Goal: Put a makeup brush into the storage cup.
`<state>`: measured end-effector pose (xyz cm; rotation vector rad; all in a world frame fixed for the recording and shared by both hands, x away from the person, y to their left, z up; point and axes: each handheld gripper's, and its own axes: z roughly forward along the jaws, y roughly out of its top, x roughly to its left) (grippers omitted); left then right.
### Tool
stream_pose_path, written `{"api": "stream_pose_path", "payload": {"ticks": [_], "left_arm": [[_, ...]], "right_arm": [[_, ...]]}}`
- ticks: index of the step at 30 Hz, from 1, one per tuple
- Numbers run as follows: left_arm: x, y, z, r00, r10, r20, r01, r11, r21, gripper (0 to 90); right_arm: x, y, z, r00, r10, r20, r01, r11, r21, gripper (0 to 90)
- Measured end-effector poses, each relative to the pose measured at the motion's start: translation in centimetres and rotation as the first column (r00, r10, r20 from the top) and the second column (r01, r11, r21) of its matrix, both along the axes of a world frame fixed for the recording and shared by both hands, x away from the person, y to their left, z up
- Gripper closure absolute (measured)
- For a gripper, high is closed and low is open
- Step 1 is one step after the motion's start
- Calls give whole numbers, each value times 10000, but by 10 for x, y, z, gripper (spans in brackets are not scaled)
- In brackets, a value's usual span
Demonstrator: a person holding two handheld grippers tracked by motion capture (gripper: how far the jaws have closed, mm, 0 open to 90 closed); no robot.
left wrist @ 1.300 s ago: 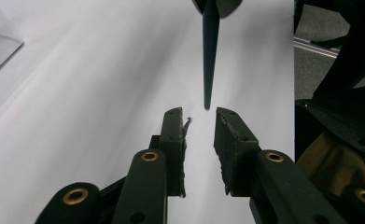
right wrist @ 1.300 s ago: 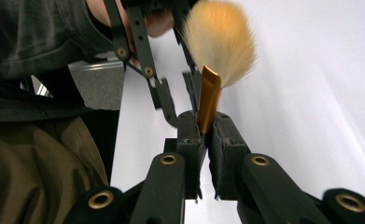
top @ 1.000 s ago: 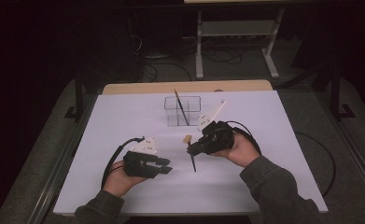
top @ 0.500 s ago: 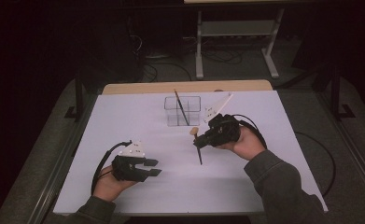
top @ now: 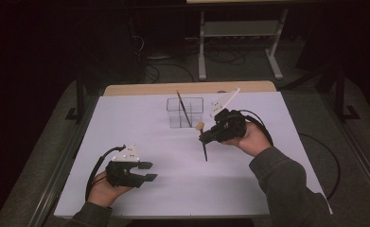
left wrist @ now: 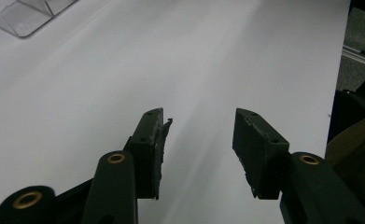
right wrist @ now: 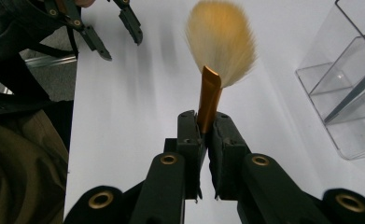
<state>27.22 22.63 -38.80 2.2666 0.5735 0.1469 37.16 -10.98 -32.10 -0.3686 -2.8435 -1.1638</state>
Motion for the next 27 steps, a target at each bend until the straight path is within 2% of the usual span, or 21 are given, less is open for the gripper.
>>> {"api": "stream_pose_path", "payload": {"ticks": [8,10,17,19,25,27], "left_arm": [[0,4,-1,9998,215,-44,-215,9997,-148,480],[0,5,0,9998,192,-8,-193,9997,-147,476],[1,7,-1,9995,325,47,-324,9994,-102,423],[2,8,-1,9993,383,-32,-384,9992,-70,412],[3,17,1,9974,724,6,-723,9970,-284,380],[4,18,1,9969,784,10,-784,9963,-344,376]], "right_arm": [[9,-1,4,9999,-165,-48,165,9998,-103,823],[12,-1,6,9999,-116,103,117,9999,-87,823],[22,-1,14,9997,-148,214,150,9998,-98,823],[25,-1,16,9993,-171,326,174,9998,-90,823],[35,1,24,9989,-331,330,335,9994,-102,823],[37,2,26,9986,-490,202,494,9986,-200,823]]}}
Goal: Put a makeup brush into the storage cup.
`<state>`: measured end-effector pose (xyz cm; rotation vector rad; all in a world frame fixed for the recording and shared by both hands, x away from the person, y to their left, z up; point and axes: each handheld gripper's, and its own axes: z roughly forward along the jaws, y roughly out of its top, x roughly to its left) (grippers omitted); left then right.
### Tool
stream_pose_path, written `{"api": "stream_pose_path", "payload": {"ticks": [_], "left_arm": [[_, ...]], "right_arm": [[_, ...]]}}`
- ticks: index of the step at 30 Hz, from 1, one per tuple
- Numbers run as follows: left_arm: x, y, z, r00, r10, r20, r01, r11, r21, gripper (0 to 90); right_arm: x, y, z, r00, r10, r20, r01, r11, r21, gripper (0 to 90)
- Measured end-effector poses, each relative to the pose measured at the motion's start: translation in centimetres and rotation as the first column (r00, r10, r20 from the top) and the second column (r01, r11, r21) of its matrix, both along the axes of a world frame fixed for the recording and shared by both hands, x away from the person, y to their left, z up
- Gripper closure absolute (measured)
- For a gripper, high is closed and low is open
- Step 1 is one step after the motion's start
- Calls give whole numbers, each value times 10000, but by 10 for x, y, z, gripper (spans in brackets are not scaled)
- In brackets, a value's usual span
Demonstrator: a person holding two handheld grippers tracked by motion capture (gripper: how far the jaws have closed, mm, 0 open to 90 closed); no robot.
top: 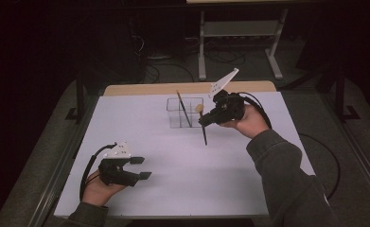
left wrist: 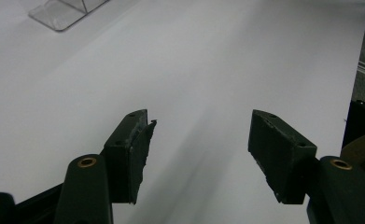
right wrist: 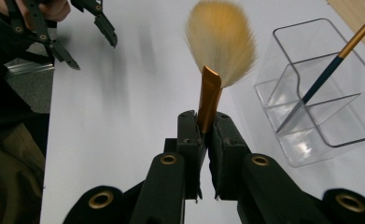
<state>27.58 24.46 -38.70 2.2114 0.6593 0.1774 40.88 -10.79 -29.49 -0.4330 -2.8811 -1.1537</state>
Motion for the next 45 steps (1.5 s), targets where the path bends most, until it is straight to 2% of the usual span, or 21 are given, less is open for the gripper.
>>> {"api": "stream_pose_path", "payload": {"ticks": [6,16,18,37,45], "left_arm": [[0,1,1,10000,40,62,-40,10000,80,358],[1,1,-1,9999,109,55,-110,9999,106,338],[1,2,0,10000,13,73,-15,9998,219,334],[1,5,1,9999,-12,104,10,9999,155,312],[1,5,1,10000,-24,82,23,9999,132,309]], "right_arm": [[12,4,7,9999,-36,139,36,10000,5,823],[26,7,14,9997,-226,102,225,9997,56,823],[30,8,15,9996,-275,103,274,9996,20,823],[55,17,31,9970,-741,229,743,9972,-90,823],[68,21,38,9942,-957,487,965,9952,-157,823]]}}
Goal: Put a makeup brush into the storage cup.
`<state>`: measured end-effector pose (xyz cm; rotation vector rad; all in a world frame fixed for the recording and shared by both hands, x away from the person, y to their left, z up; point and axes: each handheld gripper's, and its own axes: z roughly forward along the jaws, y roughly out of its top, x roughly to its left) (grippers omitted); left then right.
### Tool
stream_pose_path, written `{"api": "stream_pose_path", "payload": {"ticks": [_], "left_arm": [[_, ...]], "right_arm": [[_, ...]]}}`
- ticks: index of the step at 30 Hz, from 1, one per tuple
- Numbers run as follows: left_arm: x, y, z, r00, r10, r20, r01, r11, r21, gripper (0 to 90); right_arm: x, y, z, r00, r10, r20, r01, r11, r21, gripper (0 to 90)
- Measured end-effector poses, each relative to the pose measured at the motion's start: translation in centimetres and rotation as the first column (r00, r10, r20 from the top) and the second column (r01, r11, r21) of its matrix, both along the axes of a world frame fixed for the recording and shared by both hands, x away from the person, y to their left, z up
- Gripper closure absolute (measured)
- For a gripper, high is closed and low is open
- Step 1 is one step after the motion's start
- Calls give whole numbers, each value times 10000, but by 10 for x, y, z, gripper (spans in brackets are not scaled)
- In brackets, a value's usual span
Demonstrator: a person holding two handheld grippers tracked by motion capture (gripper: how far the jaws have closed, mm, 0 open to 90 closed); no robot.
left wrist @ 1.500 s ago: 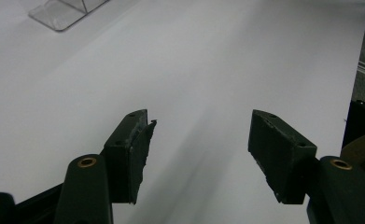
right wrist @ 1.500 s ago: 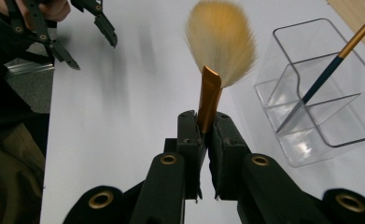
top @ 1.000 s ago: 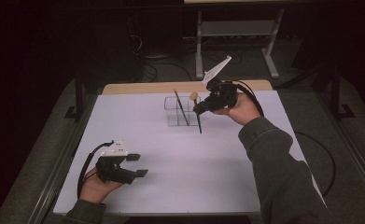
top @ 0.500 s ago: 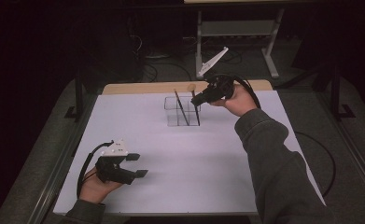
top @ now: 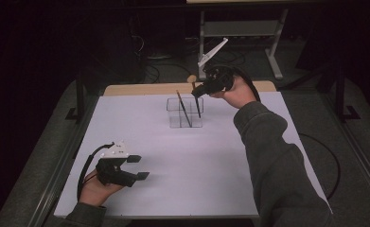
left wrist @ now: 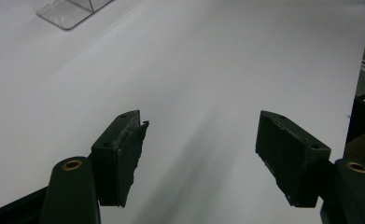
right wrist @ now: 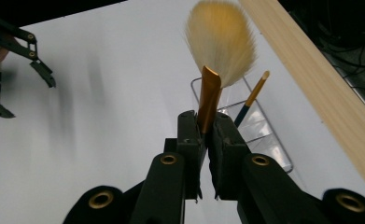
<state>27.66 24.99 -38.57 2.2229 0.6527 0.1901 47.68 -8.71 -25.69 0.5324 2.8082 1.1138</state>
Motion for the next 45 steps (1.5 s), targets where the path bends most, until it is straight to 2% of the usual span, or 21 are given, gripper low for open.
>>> {"api": "stream_pose_path", "payload": {"ticks": [6,17,25,30,36,45], "left_arm": [[0,1,1,9999,-62,83,62,10000,-29,309],[-1,0,0,10000,17,8,-17,9999,-132,303],[0,0,0,10000,10,91,-9,9999,-123,298],[-1,0,0,10000,26,23,-26,9999,-136,297],[-2,-1,1,10000,-6,-32,5,9999,-123,295],[-1,0,1,10000,-33,50,34,9999,-117,294]], "right_arm": [[7,1,4,9998,-168,82,167,9998,109,824],[18,1,6,9986,-509,130,508,9987,69,823],[26,2,2,9972,-707,226,705,9975,85,823],[29,3,0,9967,-797,125,795,9967,141,824],[32,4,-3,9959,-872,244,869,9961,140,823],[36,6,-9,9943,-1055,125,1054,9944,105,823]]}}
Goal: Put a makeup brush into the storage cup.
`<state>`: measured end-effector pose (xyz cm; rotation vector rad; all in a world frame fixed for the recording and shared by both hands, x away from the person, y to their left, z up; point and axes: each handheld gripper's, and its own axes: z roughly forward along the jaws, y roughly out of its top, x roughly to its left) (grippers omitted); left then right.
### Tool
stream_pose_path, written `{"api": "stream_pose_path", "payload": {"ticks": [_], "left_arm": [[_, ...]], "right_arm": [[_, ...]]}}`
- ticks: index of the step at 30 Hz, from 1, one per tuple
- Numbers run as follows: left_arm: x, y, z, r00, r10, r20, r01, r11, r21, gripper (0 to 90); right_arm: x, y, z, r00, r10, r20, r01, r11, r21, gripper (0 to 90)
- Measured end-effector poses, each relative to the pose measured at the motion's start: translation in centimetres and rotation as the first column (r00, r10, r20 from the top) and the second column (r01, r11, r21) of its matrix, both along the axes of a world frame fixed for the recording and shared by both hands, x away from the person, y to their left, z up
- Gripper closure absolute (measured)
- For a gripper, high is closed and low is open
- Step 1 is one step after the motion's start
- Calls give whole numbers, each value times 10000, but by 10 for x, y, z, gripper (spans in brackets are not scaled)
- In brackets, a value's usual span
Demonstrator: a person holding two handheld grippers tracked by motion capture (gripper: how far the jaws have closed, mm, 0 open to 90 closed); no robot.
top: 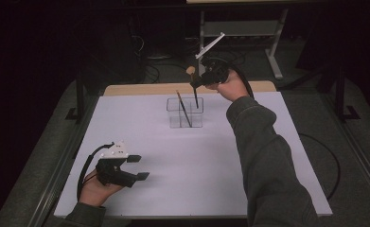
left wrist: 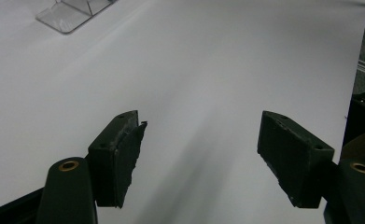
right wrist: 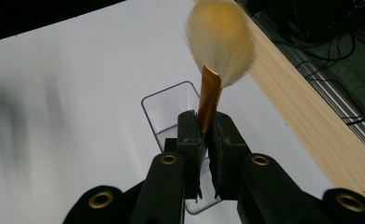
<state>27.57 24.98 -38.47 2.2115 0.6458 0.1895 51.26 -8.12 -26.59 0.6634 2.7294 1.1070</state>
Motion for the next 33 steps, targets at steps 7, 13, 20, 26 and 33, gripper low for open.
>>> {"api": "stream_pose_path", "payload": {"ticks": [7,13,20,26,33], "left_arm": [[0,0,0,10000,21,-16,-21,10000,-2,294],[0,1,1,10000,34,-16,-34,10000,67,292],[-1,1,0,10000,39,-34,-39,10000,-2,291],[-1,0,0,10000,-2,-82,3,10000,53,290],[-1,0,-1,10000,-15,-88,16,9999,105,286]], "right_arm": [[4,3,-5,9999,-128,-76,128,9999,-24,823],[7,6,-10,9999,-116,-111,115,9999,-120,824],[9,6,-16,9996,-192,-187,189,9997,-151,823],[9,5,-20,9995,-216,-228,212,9996,-173,823],[8,4,-22,9993,-236,-287,234,9997,-83,824]]}}
